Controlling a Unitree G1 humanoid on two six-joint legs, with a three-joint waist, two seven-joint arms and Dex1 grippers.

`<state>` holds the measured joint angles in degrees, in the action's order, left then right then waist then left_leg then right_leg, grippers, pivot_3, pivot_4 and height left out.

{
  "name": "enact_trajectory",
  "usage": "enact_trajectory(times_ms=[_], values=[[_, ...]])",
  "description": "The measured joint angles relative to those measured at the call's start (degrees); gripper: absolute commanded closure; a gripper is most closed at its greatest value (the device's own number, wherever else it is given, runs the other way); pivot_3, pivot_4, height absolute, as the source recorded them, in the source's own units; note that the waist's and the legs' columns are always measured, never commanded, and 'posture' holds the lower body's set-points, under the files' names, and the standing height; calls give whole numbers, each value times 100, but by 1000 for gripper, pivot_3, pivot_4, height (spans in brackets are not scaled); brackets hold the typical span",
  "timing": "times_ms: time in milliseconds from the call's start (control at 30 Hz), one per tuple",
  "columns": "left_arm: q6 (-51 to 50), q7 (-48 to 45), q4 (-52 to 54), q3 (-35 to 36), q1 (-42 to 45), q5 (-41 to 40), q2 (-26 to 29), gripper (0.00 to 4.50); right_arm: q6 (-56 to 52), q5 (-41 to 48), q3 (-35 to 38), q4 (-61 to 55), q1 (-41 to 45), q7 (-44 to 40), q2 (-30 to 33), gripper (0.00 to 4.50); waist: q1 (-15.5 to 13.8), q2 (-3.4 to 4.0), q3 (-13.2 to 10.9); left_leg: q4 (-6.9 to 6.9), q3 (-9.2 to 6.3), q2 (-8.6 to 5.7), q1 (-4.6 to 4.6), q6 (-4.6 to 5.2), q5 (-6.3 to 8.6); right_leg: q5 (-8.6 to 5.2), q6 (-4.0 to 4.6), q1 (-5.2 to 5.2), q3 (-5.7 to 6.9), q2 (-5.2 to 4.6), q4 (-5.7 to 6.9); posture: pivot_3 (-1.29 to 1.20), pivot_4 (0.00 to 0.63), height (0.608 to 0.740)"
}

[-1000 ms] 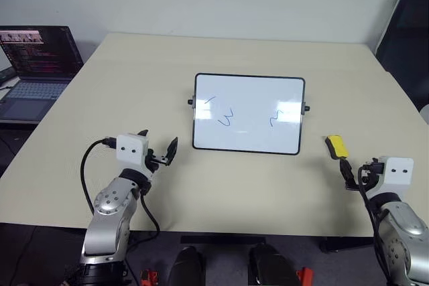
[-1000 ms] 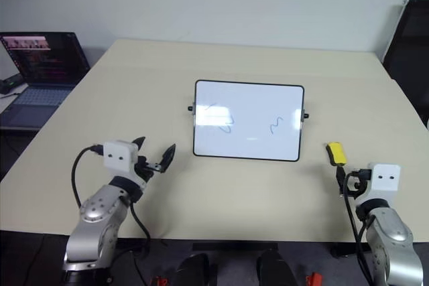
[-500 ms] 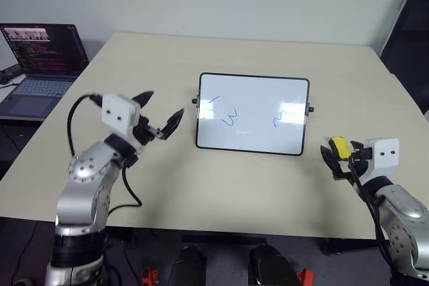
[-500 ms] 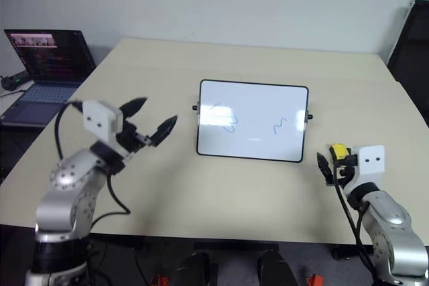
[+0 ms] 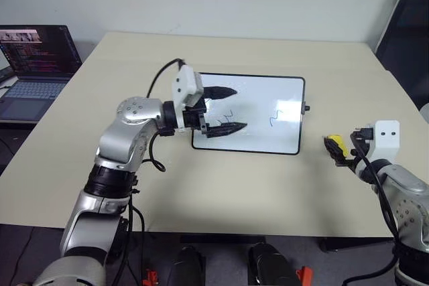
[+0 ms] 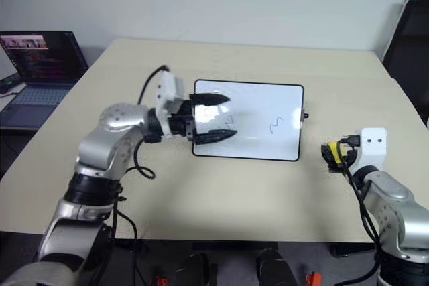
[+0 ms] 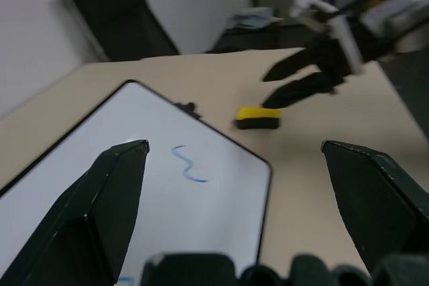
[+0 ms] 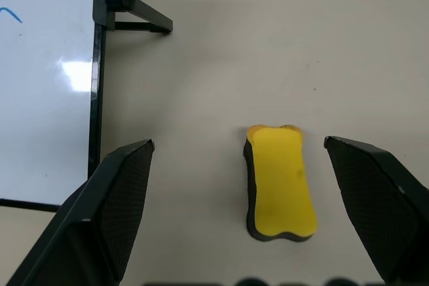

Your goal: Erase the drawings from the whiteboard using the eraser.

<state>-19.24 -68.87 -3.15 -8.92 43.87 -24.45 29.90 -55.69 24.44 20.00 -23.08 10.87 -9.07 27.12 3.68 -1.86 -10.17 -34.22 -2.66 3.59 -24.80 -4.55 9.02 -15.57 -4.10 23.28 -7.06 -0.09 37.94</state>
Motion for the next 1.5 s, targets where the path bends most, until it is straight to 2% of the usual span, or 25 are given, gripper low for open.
enact_trajectory(times_ms=[167, 333, 567, 667, 867, 933, 1133, 1300, 1500], values=[[60, -664, -108, -314, 76, 25, -39, 0, 283, -340, -203, 911, 383, -32, 98, 41, 1, 2, -1, 5, -2, 1, 0, 1, 0, 3, -8, 1, 3, 0, 3, 0, 150, 740], [119, -757, -156, -314, 116, 67, -85, 0, 654, -537, -342, 1652, 573, -243, 149, 41, 1, 3, -2, 5, -2, 0, 0, 1, 0, 11, -24, 1, 2, 0, 3, 0, 150, 740], [211, -829, -160, -307, 61, 115, -5, 0, 874, -715, -387, 2105, 592, -376, 172, 41, -1, 3, -2, 5, -2, 0, 0, 1, 0, 14, -29, 1, 2, 0, 5, 0, 150, 740], [226, -830, -177, -300, 2, 142, 26, 0, 881, -745, -387, 2129, 592, -419, 171, 694, -2, 4, -2, 4, -2, 0, 0, 1, 0, 15, -30, 1, 2, 1, 5, 0, 150, 740], [249, -820, -209, -274, -102, 188, 107, 0, 881, -746, -386, 2129, 592, -455, 157, 2906, -4, 4, -2, 4, -3, 0, 0, 1, 0, 15, -30, 1, 2, 1, 6, 0, 150, 740], [249, -809, -208, -251, -143, 188, 124, 0, 881, -744, -383, 2128, 592, -460, 156, 3414, -4, 4, -2, 4, -3, 0, 0, 1, 0, 15, -30, 1, 2, 1, 6, 0, 150, 740], [136, -659, -189, -125, -391, 172, 182, 0, 844, -737, -383, 1984, 521, -459, 117, 3420, 0, 4, -2, 4, -4, 2, 0, 1, -1, 15, -30, 1, 3, 2, 8, 0, 150, 740], [-250, -311, -6, 276, -765, 100, 498, 0, 740, -700, -393, 1258, 121, -512, 108, 3420, -2, 6, -3, 6, -6, 3, 0, 1, 0, 14, -30, 2, 4, 3, 9, 0, 150, 740], [-734, 137, 665, 488, -1202, -28, 684, 0, 649, -644, -772, -70, -251, -589, 59, 3422, -8, 6, -3, 2, -6, 4, 1, 1, -1, -1, -2, 1, 4, 2, 11, 0, 150, 740]])
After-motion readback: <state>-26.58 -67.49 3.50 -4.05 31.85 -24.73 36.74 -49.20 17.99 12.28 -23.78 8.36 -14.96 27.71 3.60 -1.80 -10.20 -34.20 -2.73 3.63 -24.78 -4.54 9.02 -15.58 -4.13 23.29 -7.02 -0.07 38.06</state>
